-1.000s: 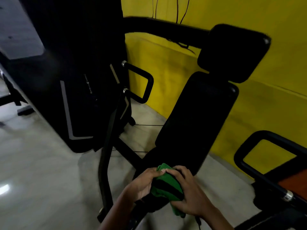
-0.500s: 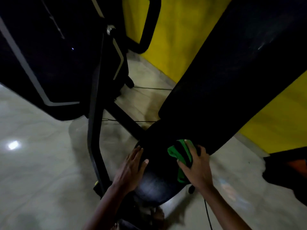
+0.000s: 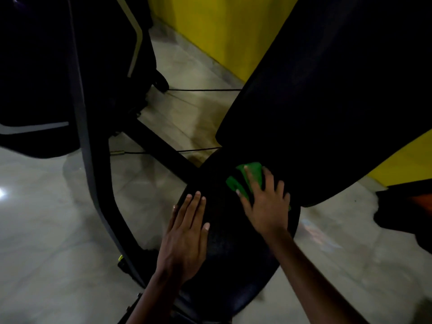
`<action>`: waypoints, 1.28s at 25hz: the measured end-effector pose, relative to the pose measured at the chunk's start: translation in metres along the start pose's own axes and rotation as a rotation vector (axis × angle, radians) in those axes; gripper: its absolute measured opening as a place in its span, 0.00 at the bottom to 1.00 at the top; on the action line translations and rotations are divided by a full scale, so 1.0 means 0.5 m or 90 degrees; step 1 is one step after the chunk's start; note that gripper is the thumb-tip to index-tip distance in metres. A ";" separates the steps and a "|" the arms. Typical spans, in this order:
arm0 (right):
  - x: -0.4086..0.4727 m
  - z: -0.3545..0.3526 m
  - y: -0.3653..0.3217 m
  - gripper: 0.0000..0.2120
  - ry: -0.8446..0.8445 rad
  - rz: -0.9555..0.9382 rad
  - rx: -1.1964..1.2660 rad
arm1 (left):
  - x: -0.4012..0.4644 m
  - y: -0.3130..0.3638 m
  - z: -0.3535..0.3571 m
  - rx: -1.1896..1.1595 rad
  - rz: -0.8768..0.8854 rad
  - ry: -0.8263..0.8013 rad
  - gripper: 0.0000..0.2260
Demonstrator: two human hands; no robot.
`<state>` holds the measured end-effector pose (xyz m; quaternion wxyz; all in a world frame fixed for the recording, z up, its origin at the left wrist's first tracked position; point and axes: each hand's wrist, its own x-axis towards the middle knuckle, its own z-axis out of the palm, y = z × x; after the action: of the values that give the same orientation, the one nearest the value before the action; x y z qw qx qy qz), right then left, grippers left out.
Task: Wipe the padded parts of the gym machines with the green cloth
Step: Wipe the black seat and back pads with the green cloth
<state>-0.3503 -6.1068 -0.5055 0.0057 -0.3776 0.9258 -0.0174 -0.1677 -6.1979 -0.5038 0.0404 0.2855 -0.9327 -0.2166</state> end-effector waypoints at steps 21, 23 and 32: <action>0.115 0.012 0.021 0.26 -0.078 -0.121 0.060 | -0.001 -0.003 -0.006 -0.017 -0.003 -0.024 0.24; 0.029 0.011 0.092 0.27 -0.046 -0.077 0.087 | -0.001 -0.001 -0.006 -0.020 -0.007 -0.021 0.24; 0.210 -0.004 -0.070 0.28 -0.164 -0.132 0.059 | 0.003 -0.002 -0.005 -0.006 0.009 -0.020 0.24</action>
<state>-0.4012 -6.2051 -0.5017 0.1394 -0.4695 0.8718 -0.0119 -0.1676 -6.2006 -0.5021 0.0288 0.2756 -0.9341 -0.2253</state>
